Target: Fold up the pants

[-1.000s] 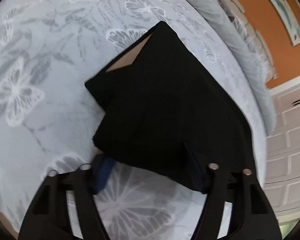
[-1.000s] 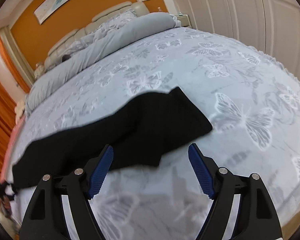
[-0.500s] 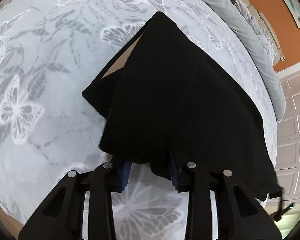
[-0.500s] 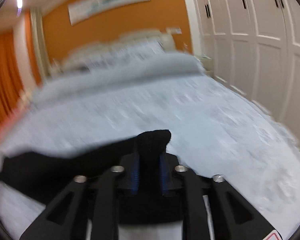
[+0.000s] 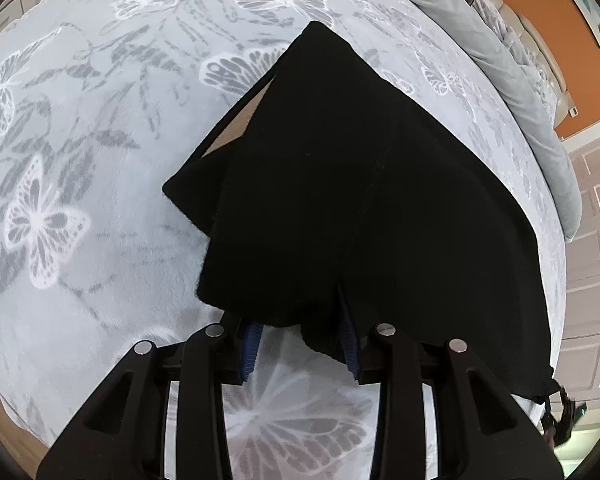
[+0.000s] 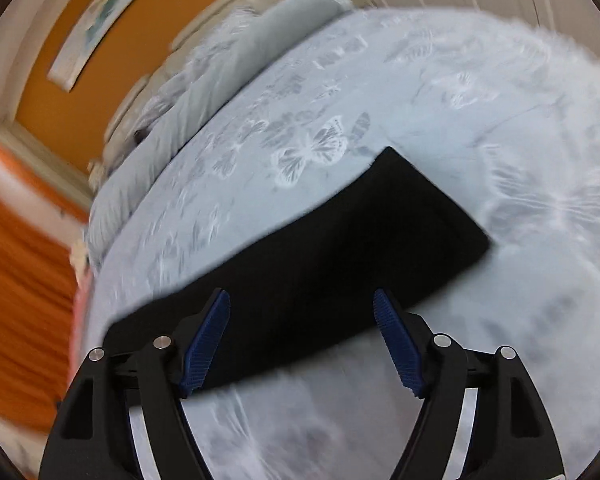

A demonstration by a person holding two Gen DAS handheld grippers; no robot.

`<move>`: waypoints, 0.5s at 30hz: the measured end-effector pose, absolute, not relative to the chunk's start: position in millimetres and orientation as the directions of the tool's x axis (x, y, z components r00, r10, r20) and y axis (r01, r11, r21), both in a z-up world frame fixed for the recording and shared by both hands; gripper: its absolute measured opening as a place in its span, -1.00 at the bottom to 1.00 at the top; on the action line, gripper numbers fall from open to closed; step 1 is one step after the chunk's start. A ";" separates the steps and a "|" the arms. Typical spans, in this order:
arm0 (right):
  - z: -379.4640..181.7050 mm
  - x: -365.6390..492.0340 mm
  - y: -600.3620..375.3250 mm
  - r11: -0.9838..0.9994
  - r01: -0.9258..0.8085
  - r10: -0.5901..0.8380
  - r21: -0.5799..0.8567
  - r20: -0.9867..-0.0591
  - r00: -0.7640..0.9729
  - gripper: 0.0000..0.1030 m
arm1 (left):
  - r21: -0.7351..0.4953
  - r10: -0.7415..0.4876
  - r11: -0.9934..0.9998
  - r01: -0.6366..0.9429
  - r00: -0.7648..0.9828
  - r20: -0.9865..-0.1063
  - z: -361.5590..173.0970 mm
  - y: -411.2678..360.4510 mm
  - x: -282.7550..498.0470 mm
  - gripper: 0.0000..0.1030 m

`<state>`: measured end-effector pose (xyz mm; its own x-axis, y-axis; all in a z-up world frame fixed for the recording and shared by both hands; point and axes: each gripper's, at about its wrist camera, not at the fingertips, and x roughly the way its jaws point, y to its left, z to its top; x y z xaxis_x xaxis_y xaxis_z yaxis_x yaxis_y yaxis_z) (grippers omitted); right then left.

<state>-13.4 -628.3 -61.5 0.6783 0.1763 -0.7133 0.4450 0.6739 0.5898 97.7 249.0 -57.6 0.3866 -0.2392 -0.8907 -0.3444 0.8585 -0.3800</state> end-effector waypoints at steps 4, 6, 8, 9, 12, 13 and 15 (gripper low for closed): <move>-28.2 13.7 -632.1 0.691 0.363 0.156 0.626 -0.618 0.771 -0.84 | -0.383 -0.246 0.856 -0.346 0.379 -0.892 -57.3 250.9 98.9 -0.35; 16.7 -8.5 -619.4 0.761 0.221 0.129 0.610 -0.477 0.869 -0.91 | -0.381 -0.249 0.861 -0.336 0.375 -0.893 -59.0 255.2 93.3 -0.35; 17.7 -27.7 -621.7 0.806 0.242 0.073 0.540 -0.498 0.864 -0.93 | -0.383 -0.255 0.865 -0.325 0.373 -0.892 -61.3 258.5 91.1 -0.35; -5.7 -31.2 -636.3 0.776 0.295 0.081 0.558 -0.551 0.831 -0.92 | -0.384 -0.258 0.866 -0.321 0.372 -0.892 -63.0 259.7 91.3 -0.34; -85.2 -35.2 -668.8 0.693 0.464 0.111 0.552 -0.718 0.688 -0.92 | -0.388 -0.264 0.866 -0.314 0.372 -0.890 -64.3 261.0 91.6 -0.34; -100.1 -38.1 -669.1 0.687 0.469 0.124 0.555 -0.726 0.677 -0.91 | -0.388 -0.264 0.867 -0.314 0.371 -0.890 -64.0 261.1 91.3 -0.34; -100.5 -47.4 -668.2 0.660 0.445 0.133 0.605 -0.677 0.724 -0.84 | -0.379 -0.259 0.872 -0.308 0.368 -0.893 -63.3 260.8 90.4 -0.33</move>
